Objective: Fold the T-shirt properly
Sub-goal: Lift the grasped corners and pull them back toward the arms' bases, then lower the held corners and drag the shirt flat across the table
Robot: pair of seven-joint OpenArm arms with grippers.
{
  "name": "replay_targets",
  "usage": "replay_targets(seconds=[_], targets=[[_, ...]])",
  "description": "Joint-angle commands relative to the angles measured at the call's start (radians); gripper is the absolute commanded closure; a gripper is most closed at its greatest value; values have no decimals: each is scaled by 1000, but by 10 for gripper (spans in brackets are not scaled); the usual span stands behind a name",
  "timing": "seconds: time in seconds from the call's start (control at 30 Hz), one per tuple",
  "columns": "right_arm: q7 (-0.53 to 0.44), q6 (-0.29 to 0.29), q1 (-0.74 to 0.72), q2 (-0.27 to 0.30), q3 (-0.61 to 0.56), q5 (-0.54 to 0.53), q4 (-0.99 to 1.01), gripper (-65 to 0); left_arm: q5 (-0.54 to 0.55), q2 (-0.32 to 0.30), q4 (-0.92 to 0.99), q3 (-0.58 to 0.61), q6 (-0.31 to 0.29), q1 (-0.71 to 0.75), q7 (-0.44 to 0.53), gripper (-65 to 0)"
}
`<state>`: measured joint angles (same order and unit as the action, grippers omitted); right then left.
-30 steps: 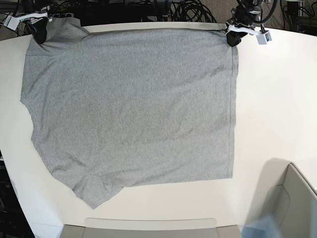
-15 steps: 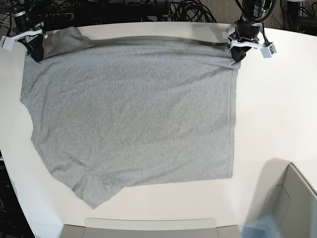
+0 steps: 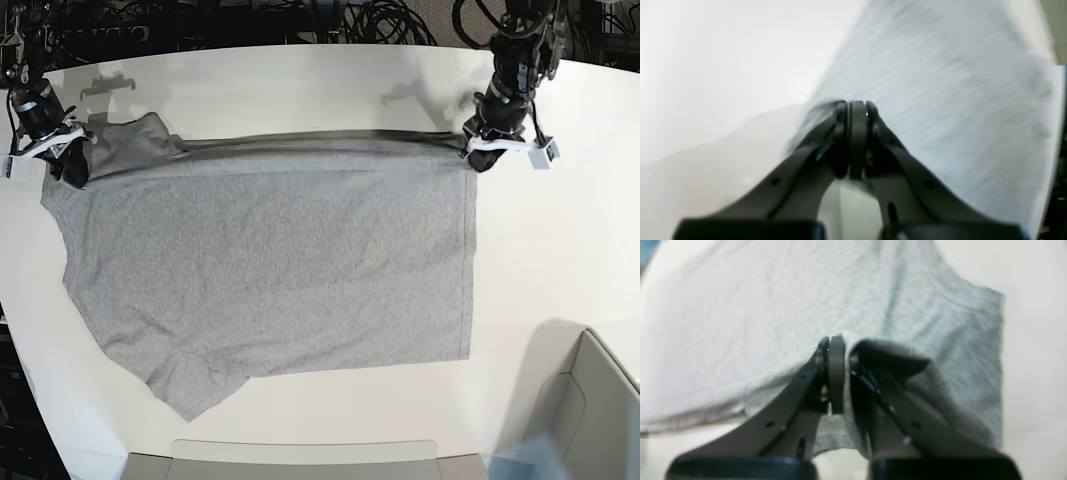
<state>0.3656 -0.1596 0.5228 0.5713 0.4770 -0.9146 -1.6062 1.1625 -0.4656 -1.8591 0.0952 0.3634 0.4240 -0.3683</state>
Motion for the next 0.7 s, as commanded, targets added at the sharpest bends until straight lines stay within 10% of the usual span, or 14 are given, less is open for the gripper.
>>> replay_targets(seconds=[0.0, 0.67], targets=[[-9, -7, -39, 11, 13, 10, -13, 0, -5, -8, -10, -8, 15, -18, -1, 0], [189, -225, -560, -138, 9, 490, 254, 0, 3, -6, 247, -1, 49, -313, -94, 0]])
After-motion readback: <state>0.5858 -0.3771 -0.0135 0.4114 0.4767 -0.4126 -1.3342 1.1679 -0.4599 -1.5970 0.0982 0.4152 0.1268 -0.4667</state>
